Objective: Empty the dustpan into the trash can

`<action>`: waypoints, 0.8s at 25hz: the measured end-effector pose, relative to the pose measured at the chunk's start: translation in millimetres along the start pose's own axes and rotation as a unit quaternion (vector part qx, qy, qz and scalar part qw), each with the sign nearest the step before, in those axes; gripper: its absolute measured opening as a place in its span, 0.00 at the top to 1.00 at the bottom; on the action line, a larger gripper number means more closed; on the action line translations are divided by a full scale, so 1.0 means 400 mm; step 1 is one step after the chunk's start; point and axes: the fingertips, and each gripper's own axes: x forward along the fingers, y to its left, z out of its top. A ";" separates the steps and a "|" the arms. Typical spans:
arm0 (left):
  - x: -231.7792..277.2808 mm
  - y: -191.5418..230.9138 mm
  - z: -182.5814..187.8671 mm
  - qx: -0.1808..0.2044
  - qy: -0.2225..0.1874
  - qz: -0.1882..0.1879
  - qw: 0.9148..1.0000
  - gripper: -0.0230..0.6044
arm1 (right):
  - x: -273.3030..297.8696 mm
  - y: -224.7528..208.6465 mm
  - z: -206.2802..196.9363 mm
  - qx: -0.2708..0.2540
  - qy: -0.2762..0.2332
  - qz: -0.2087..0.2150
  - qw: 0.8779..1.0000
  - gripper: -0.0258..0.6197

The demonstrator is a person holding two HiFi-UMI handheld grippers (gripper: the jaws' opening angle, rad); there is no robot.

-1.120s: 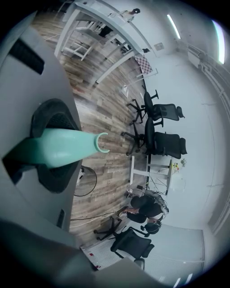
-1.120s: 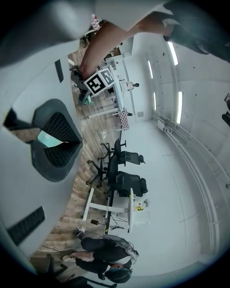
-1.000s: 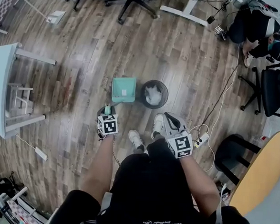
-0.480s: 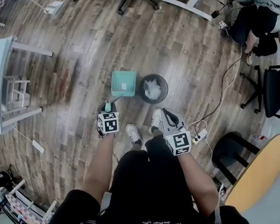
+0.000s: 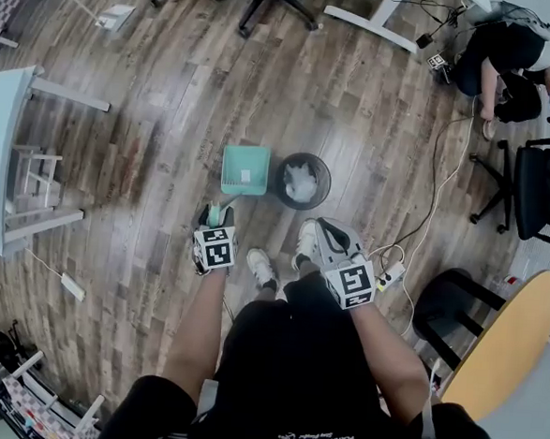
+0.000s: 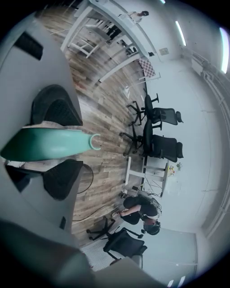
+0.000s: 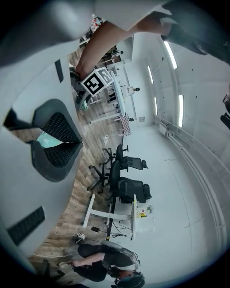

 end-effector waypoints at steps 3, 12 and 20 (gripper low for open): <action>-0.066 0.002 0.032 -0.002 -0.034 0.005 0.999 0.58 | -0.016 0.017 0.012 -0.008 -0.006 0.000 1.000 0.92; -0.370 -0.033 0.135 0.042 -0.158 -0.023 0.986 0.68 | -0.089 0.139 0.093 -0.047 -0.050 -0.003 0.998 0.92; -0.562 -0.075 0.124 0.019 -0.216 -0.089 0.972 0.92 | -0.196 0.269 0.163 -0.098 -0.087 -0.002 0.991 0.92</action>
